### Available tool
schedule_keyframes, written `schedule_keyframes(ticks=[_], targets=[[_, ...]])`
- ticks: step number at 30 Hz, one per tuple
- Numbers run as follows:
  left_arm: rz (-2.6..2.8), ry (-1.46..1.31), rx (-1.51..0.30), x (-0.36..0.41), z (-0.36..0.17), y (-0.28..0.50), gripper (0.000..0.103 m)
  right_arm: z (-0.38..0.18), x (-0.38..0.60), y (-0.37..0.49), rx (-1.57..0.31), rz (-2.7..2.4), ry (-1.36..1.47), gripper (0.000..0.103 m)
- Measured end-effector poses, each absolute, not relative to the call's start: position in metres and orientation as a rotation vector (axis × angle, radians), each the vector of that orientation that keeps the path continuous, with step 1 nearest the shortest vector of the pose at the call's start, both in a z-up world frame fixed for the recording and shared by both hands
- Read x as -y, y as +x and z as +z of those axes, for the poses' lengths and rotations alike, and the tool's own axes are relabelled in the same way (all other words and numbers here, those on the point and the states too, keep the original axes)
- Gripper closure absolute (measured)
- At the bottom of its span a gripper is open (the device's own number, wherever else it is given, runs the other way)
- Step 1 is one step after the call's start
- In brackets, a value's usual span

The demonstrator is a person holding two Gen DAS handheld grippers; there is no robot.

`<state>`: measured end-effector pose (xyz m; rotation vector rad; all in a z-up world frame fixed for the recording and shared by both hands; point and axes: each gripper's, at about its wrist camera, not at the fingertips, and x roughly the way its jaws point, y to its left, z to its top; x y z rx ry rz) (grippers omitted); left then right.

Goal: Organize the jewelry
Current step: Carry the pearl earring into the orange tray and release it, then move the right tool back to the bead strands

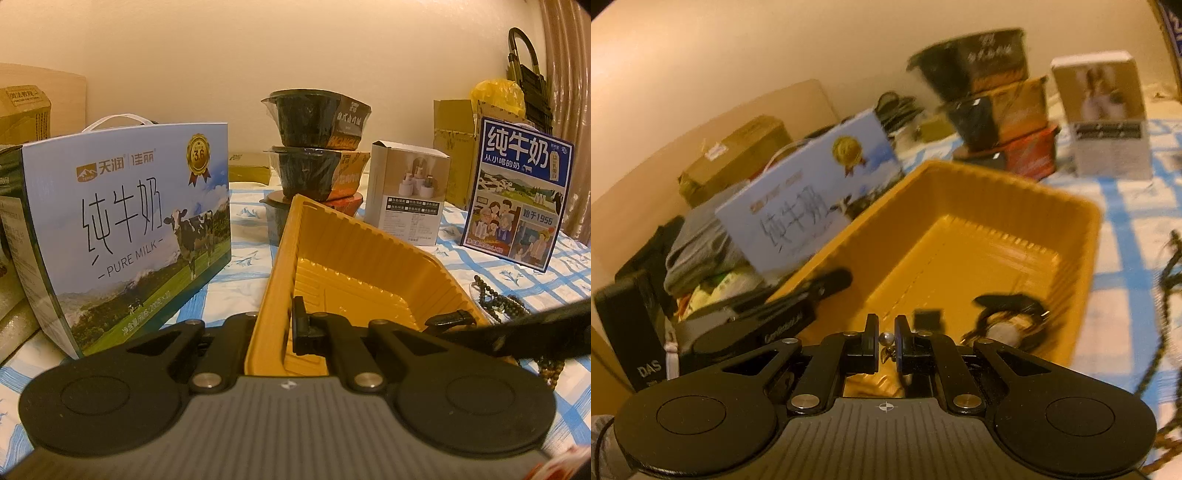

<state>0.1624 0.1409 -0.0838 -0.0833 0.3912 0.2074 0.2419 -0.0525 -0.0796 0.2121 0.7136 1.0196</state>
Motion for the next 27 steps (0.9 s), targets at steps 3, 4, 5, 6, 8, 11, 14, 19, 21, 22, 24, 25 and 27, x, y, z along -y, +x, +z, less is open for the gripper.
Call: schedule_keyframes(ticks=[3,4,5,6,8,11,14,19,21,22,24,25,27], targets=[[0.206,-0.088,-0.390,-0.141,-0.084,0.162,0.099,-0.086,0.044,0.241,-0.728,1.024,0.225,0.095],[0.207,-0.087,-0.390,-0.141,-0.084,0.162,0.099,-0.087,0.042,0.240,-0.729,1.030,0.236,0.094],[0.207,-0.087,-0.390,-0.141,-0.084,0.162,0.099,-0.087,0.041,0.241,-0.730,1.033,0.250,0.093],[0.207,-0.089,-0.390,-0.141,-0.084,0.162,0.099,-0.087,0.042,0.242,-0.729,1.028,0.263,0.090],[0.206,-0.091,-0.390,-0.141,-0.084,0.162,0.099,-0.086,0.046,0.244,-0.719,1.017,0.288,0.063],[0.206,-0.091,-0.390,-0.141,-0.084,0.162,0.099,-0.080,0.057,0.244,-0.680,0.992,0.331,0.054],[0.208,-0.092,-0.391,-0.142,-0.084,0.162,0.099,-0.073,0.073,0.246,-0.652,0.946,0.344,0.054],[0.208,-0.092,-0.392,-0.142,-0.084,0.163,0.099,-0.072,0.108,0.240,-0.633,0.831,0.334,0.054],[0.209,-0.090,-0.392,-0.142,-0.084,0.162,0.099,-0.076,0.123,0.237,-0.637,0.777,0.326,0.054],[0.209,-0.090,-0.392,-0.142,-0.084,0.163,0.099,-0.078,0.131,0.236,-0.640,0.753,0.326,0.054],[0.208,-0.088,-0.392,-0.141,-0.085,0.162,0.099,-0.083,0.148,0.234,-0.652,0.700,0.328,0.054],[0.209,-0.087,-0.393,-0.141,-0.085,0.163,0.099,-0.085,0.155,0.232,-0.656,0.675,0.326,0.054],[0.209,-0.086,-0.393,-0.141,-0.085,0.163,0.099,-0.090,0.169,0.230,-0.661,0.632,0.320,0.054]])
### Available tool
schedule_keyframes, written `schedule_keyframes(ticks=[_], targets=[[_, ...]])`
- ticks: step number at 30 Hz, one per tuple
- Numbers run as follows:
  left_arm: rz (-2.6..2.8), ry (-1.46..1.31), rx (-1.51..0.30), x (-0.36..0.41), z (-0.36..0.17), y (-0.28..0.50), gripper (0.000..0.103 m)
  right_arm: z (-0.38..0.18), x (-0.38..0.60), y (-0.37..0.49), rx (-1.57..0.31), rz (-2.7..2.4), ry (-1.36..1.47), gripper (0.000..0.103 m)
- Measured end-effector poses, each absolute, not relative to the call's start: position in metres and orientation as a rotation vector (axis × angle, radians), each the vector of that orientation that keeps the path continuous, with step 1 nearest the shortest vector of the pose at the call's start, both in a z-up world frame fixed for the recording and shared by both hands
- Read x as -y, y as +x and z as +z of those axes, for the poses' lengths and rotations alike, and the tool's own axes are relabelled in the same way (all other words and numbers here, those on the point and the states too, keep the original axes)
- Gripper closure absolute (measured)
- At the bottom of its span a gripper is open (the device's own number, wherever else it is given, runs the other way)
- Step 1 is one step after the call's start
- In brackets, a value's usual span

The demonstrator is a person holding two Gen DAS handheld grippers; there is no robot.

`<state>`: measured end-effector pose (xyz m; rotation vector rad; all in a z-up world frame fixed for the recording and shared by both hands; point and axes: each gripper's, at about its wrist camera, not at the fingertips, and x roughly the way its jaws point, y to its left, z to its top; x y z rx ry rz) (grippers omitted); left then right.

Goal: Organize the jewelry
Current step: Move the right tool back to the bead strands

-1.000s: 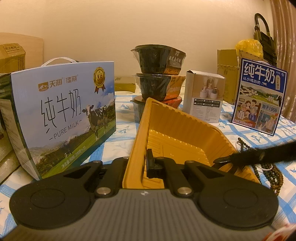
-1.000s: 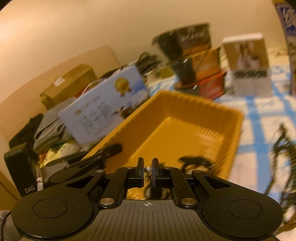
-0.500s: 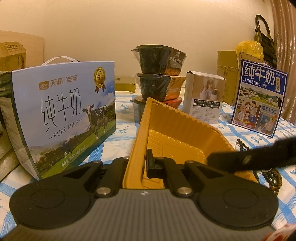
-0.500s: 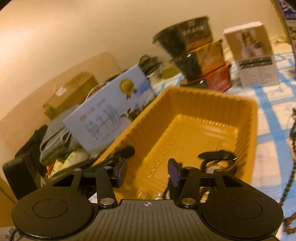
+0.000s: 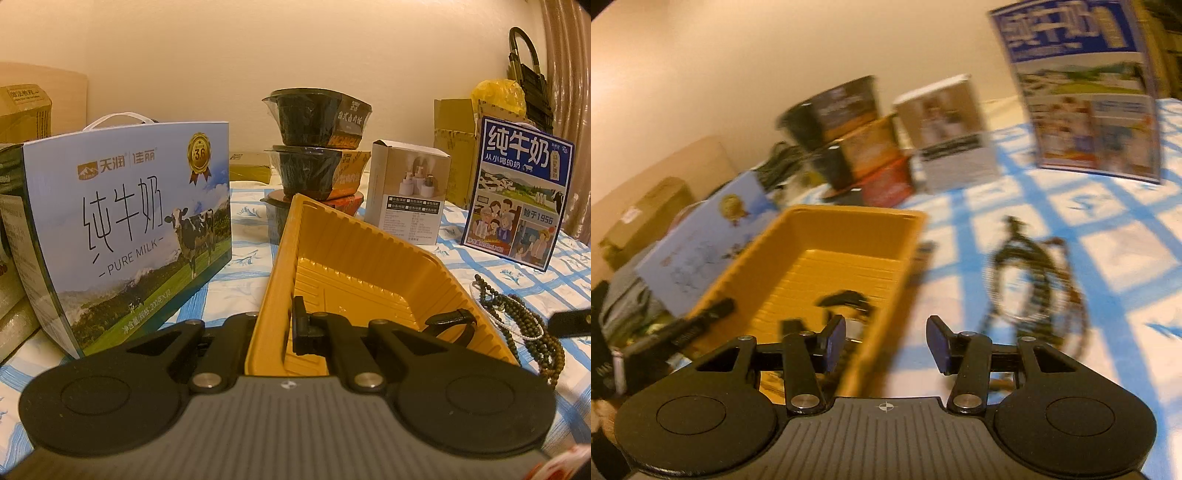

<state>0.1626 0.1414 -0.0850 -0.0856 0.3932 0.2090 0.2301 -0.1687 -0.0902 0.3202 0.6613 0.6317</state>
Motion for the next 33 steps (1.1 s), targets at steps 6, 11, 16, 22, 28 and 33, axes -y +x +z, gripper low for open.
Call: schedule_keyframes(ticks=[6,11,16,22,28,33], targets=[[0.211,-0.078,-0.395,-0.141,-0.085,0.163,0.099,-0.100,0.203,0.230,-0.669,0.526,0.276,0.054],[0.210,-0.073,-0.396,-0.141,-0.085,0.163,0.099,-0.102,0.210,0.238,-0.653,0.483,0.208,0.055],[0.209,-0.070,-0.398,-0.141,-0.085,0.163,0.099,-0.107,0.203,0.254,-0.650,0.486,0.110,0.065],[0.210,-0.068,-0.398,-0.140,-0.085,0.163,0.099,-0.114,0.187,0.282,-0.634,0.506,-0.017,0.078],[0.208,-0.067,-0.398,-0.140,-0.085,0.163,0.099,-0.126,0.167,0.311,-0.637,0.516,-0.108,0.086],[0.208,-0.068,-0.399,-0.140,-0.085,0.163,0.099,-0.137,0.156,0.331,-0.659,0.493,-0.160,0.086]])
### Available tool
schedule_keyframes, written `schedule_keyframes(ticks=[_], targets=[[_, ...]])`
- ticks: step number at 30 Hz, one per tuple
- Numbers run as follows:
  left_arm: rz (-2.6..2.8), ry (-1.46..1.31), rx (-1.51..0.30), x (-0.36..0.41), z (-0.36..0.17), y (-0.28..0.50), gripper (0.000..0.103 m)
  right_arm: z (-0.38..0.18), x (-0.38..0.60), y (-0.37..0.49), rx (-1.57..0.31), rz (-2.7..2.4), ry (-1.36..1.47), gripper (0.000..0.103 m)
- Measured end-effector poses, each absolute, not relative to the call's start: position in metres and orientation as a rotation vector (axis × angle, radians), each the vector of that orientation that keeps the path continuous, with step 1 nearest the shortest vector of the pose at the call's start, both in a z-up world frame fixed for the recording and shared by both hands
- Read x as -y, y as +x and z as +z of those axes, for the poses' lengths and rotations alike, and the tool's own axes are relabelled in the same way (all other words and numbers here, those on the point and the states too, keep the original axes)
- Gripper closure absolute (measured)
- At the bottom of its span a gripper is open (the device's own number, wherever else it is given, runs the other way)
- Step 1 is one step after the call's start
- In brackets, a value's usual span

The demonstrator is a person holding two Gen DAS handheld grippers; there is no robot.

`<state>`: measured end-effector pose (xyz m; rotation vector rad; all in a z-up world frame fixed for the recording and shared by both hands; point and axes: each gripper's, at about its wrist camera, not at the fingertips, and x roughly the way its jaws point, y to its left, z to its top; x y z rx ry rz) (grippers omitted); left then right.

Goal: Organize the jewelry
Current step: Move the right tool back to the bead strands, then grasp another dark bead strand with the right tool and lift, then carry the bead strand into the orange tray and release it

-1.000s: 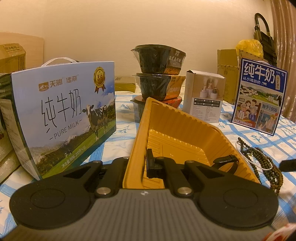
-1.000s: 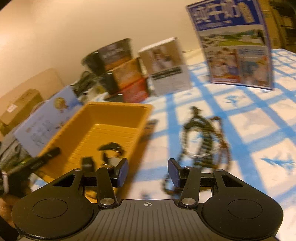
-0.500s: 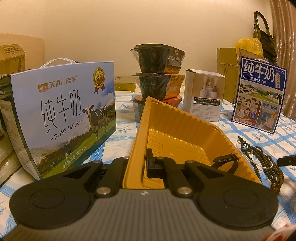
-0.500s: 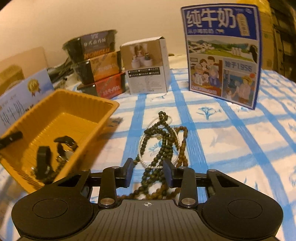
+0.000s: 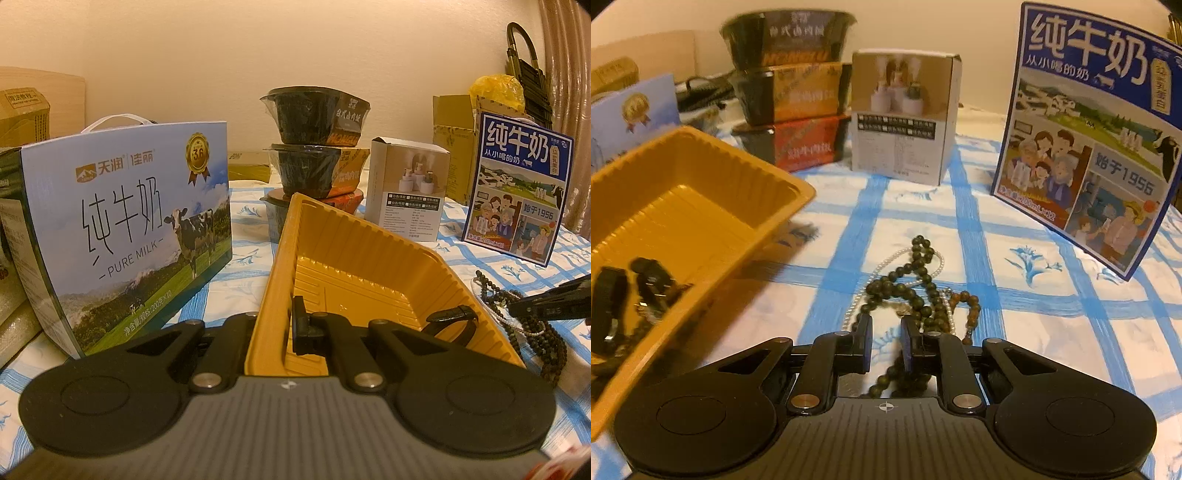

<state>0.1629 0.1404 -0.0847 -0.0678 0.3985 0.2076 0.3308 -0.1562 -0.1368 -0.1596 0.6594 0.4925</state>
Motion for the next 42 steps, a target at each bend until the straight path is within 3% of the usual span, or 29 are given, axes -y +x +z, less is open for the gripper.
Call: schedule_keyframes(ticks=[13,18,23,42], targets=[[0.209,-0.068,-0.399,-0.140,-0.086,0.163,0.099,-0.143,0.145,0.351,-0.631,0.481,-0.224,0.087],[0.209,-0.068,-0.399,-0.140,-0.086,0.163,0.099,-0.146,0.142,0.353,-0.622,0.478,-0.256,0.097],[0.209,-0.070,-0.399,-0.140,-0.085,0.163,0.099,-0.149,0.143,0.346,-0.608,0.470,-0.274,0.098],[0.210,-0.075,-0.397,-0.140,-0.084,0.163,0.099,-0.078,0.149,0.270,-0.600,0.741,0.174,0.098]])
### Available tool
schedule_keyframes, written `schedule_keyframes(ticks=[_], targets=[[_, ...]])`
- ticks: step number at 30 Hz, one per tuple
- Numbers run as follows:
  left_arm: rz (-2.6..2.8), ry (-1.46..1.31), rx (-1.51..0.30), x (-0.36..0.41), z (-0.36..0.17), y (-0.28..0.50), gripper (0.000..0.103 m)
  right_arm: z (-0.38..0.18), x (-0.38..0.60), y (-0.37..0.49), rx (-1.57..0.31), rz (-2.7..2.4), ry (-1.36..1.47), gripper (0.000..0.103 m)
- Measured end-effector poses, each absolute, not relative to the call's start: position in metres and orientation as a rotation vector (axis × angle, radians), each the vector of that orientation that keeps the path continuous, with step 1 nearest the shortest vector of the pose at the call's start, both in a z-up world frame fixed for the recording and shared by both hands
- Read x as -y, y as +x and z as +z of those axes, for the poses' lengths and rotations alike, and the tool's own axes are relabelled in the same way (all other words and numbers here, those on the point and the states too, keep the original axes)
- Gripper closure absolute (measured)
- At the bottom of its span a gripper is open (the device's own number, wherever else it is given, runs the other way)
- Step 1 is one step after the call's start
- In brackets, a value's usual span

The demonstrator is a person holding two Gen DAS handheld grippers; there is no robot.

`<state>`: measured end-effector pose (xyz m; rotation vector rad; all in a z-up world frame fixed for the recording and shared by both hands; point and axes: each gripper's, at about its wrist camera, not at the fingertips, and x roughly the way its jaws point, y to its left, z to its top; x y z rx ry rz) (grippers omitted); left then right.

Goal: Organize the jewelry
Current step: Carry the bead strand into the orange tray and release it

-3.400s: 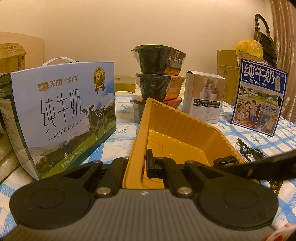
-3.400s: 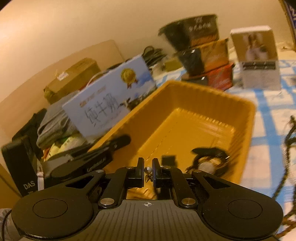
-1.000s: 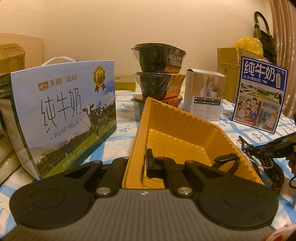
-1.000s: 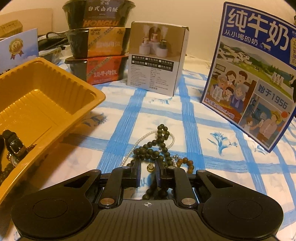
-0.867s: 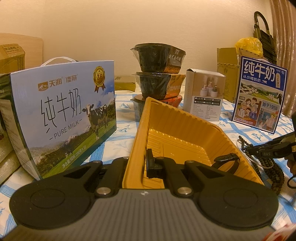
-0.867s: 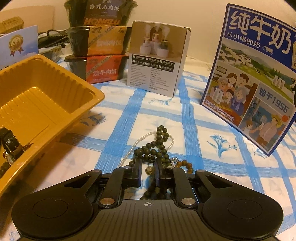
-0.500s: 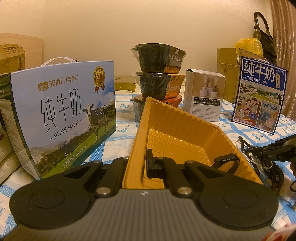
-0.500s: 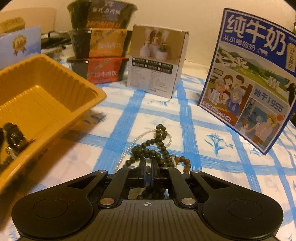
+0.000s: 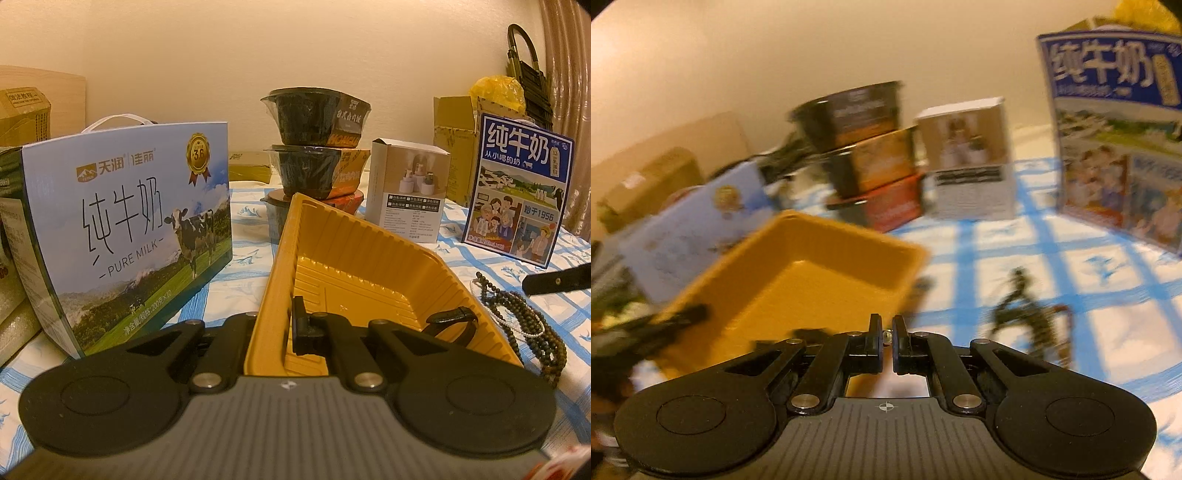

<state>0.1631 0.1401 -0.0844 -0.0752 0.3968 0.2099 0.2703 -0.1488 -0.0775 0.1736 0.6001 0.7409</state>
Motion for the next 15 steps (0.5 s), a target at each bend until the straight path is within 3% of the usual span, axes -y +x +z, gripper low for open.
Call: schedule_keyframes(ticks=[15], targets=[[0.207,-0.081,-0.394,-0.140,-0.082,0.163,0.099,-0.088,0.087,0.231,-0.703,0.920,0.149,0.098]])
